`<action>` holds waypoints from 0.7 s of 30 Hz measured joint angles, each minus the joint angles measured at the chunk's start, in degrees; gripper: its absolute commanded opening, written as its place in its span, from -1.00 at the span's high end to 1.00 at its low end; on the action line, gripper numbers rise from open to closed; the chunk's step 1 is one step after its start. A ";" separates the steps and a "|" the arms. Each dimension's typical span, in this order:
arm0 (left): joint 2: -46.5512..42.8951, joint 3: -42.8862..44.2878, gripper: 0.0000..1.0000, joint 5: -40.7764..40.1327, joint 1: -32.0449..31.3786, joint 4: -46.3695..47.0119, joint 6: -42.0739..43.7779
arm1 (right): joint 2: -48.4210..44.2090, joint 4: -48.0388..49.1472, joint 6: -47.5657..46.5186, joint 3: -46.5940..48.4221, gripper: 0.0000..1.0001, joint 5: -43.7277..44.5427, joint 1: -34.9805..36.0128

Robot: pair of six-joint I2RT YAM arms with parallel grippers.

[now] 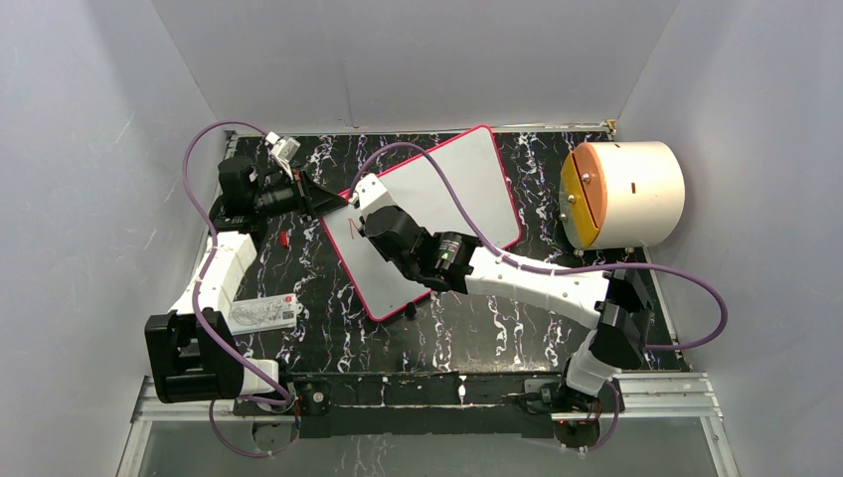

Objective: Write a sentence on the whiteboard

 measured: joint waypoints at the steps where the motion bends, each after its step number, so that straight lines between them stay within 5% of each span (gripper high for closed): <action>1: 0.00 0.00 1.00 0.00 0.00 0.00 0.00 | 0.00 0.02 -0.02 0.00 1.00 -0.07 0.00; 21: 0.00 0.02 1.00 0.09 0.00 0.00 0.00 | -3.37 0.72 -1.16 -5.05 1.00 -0.55 -0.39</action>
